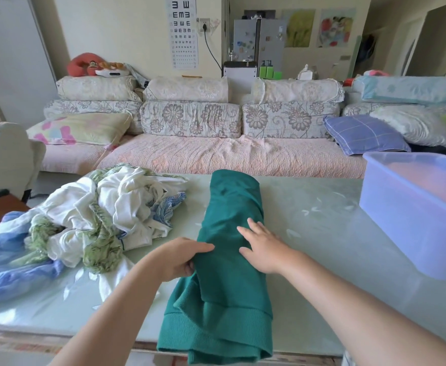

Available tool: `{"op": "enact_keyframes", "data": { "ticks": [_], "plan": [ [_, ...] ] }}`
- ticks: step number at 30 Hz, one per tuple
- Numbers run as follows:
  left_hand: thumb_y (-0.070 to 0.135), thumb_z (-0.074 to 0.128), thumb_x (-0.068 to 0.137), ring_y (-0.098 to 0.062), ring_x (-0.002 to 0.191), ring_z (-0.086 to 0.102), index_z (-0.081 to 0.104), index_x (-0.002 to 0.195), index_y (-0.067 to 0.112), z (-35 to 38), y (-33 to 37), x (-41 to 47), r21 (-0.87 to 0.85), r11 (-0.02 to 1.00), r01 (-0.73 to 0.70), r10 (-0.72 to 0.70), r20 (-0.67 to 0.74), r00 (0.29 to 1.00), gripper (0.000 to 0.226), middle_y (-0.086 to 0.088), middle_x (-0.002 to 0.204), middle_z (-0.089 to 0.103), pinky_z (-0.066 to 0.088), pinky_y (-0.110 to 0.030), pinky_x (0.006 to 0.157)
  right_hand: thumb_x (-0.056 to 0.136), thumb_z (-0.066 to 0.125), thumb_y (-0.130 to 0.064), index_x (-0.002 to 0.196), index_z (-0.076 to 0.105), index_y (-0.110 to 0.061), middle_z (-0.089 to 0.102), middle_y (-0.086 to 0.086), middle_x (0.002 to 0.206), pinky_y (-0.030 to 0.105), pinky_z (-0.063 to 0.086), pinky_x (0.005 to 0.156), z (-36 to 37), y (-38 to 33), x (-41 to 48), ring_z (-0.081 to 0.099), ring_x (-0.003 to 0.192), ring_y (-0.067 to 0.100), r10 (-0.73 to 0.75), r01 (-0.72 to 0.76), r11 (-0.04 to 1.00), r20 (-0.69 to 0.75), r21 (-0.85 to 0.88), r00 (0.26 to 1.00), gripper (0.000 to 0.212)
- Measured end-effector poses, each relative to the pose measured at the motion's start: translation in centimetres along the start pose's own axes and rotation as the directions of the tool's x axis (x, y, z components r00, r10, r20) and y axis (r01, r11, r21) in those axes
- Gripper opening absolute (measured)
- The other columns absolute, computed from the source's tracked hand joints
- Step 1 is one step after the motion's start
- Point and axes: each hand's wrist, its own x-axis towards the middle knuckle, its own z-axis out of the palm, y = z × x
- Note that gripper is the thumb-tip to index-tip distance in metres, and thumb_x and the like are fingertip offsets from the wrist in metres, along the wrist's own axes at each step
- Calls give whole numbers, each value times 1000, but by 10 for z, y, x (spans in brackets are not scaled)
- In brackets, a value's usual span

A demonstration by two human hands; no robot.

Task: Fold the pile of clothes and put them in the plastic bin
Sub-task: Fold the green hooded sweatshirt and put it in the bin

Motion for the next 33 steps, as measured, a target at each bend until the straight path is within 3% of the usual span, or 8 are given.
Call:
{"op": "enact_keyframes", "data": {
  "ticks": [4, 6, 8, 10, 14, 18, 26, 33],
  "plan": [
    [25, 62, 96, -16, 96, 71, 66, 112, 8, -2, -3, -7, 29, 981, -190, 191, -43, 981, 23, -4, 105, 75, 57, -34, 85, 104, 35, -46, 160, 10, -28, -4, 4, 168, 43, 9, 124, -4, -10, -5, -3, 154, 20, -45, 46, 999, -45, 16, 998, 64],
    [38, 61, 94, -22, 92, 71, 64, 105, 9, 2, -3, -8, 269, 928, -259, 315, -191, 930, 31, -6, 98, 74, 58, -40, 81, 103, 32, -51, 160, 9, -29, -4, 2, 168, 46, 8, 124, -2, -14, -9, -4, 154, 18, -49, 50, 999, -17, 8, 999, 65],
    [48, 61, 90, -23, 84, 62, 55, 91, 10, 0, -1, -12, 683, 711, -168, 505, -329, 798, 39, -4, 86, 64, 50, -35, 66, 102, 30, -55, 160, 9, -29, -5, 1, 167, 50, 6, 124, 2, -14, -12, -4, 154, 19, -25, 25, 1000, 44, -9, 999, 67],
    [53, 60, 89, -21, 78, 53, 47, 85, 14, -5, -2, -20, 806, 584, -91, 618, -369, 694, 41, 2, 80, 56, 37, -33, 59, 101, 30, -57, 160, 10, -29, -7, 0, 167, 52, 5, 123, 5, -13, -15, -2, 154, 22, 11, -10, 1000, 91, -13, 996, 68],
    [49, 57, 91, -17, 64, 52, 51, 91, 18, -22, -13, -33, 676, 714, -181, 514, -331, 792, 32, 1, 79, 60, 39, -30, 61, 101, 38, -48, 159, 16, -25, -4, 7, 167, 51, 6, 123, 6, -15, -20, -1, 154, 26, 14, -13, 998, 35, -53, 999, 66],
    [34, 58, 94, -13, 88, 57, 56, 93, 33, -36, -36, -44, 879, 458, -131, 543, -161, 824, 2, 3, 103, 58, 39, -25, 71, 99, 45, -41, 157, 23, -29, 3, 5, 168, 42, 4, 124, 5, -35, -34, 1, 154, 21, -161, 161, 987, -71, -6, 984, 64],
    [44, 57, 93, -18, 88, 59, 66, 89, 24, -18, -62, -40, 803, 587, -107, 432, -199, 880, 22, -2, 103, 60, 48, -31, 74, 92, 40, -72, 159, 14, -30, 10, 0, 167, 37, 12, 123, 17, -63, -56, 11, 153, 16, -331, 333, 943, 83, -18, 940, 83],
    [47, 47, 97, -22, 78, 57, 59, 91, 9, -7, -57, -52, 185, 916, -355, 398, -326, 858, 40, -12, 81, 60, 50, -39, 73, 83, 52, -76, 158, 10, -37, 18, -14, 164, 35, 22, 121, 10, -54, -62, 21, 149, 9, -342, 341, 939, 9, 35, 940, 94]
  ]
}}
